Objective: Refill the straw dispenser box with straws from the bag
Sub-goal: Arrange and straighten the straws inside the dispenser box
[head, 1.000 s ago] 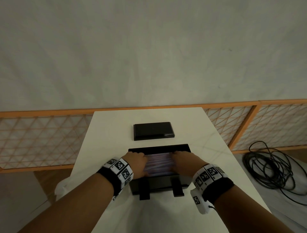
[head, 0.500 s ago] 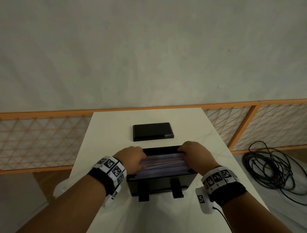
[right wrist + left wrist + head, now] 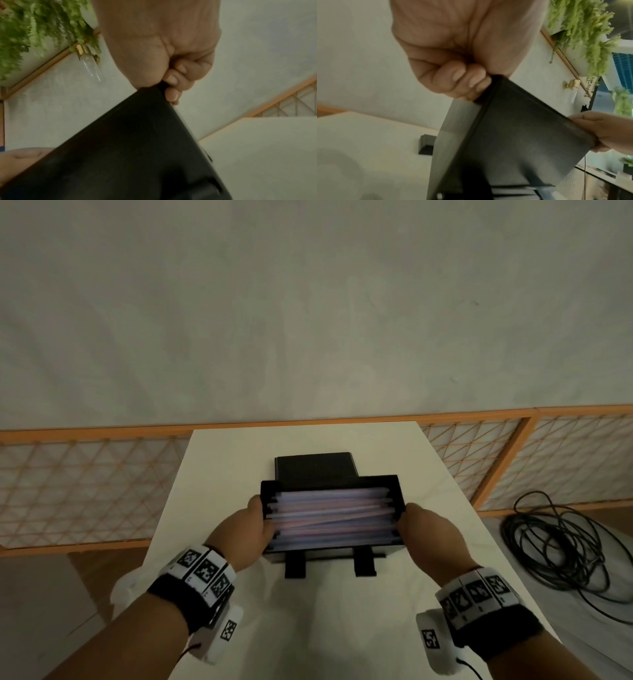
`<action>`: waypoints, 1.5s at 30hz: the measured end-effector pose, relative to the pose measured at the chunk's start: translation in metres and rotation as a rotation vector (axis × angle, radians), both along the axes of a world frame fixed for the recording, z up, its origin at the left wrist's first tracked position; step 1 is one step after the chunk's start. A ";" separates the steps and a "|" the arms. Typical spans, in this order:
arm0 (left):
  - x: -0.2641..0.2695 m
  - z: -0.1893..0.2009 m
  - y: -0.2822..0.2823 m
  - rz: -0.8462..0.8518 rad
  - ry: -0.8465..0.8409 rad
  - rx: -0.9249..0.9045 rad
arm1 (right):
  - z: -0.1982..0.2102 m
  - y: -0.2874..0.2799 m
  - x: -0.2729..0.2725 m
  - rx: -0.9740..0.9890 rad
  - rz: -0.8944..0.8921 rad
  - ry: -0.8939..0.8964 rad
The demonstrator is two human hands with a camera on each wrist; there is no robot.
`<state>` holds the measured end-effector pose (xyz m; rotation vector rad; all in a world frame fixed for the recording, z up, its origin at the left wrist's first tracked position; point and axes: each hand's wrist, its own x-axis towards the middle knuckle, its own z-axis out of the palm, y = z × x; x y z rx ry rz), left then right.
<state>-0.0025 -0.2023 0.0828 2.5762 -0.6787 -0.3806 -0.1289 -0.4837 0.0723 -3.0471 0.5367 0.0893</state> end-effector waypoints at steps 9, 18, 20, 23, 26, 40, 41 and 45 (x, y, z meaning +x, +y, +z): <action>0.015 0.016 -0.008 -0.065 0.095 0.048 | 0.007 -0.016 0.005 -0.136 0.144 0.151; 0.029 0.051 -0.014 -0.029 0.005 -0.036 | 0.045 -0.017 0.027 -0.246 0.112 0.123; 0.027 0.033 -0.017 -0.035 0.074 0.069 | 0.032 -0.011 0.028 -0.169 0.128 0.193; 0.028 0.014 -0.019 0.006 0.107 0.093 | 0.018 -0.012 0.037 -0.151 0.150 0.198; 0.027 0.012 -0.017 0.025 0.060 0.031 | 0.018 -0.015 0.035 -0.137 0.120 0.158; 0.014 0.000 -0.016 0.079 -0.075 -0.103 | 0.013 -0.007 0.019 0.158 -0.088 -0.095; 0.013 0.000 -0.013 0.092 -0.093 -0.112 | 0.015 -0.005 0.016 0.172 -0.092 -0.139; 0.013 -0.012 -0.008 0.118 -0.058 -0.184 | 0.048 0.006 0.024 0.108 -0.048 -0.206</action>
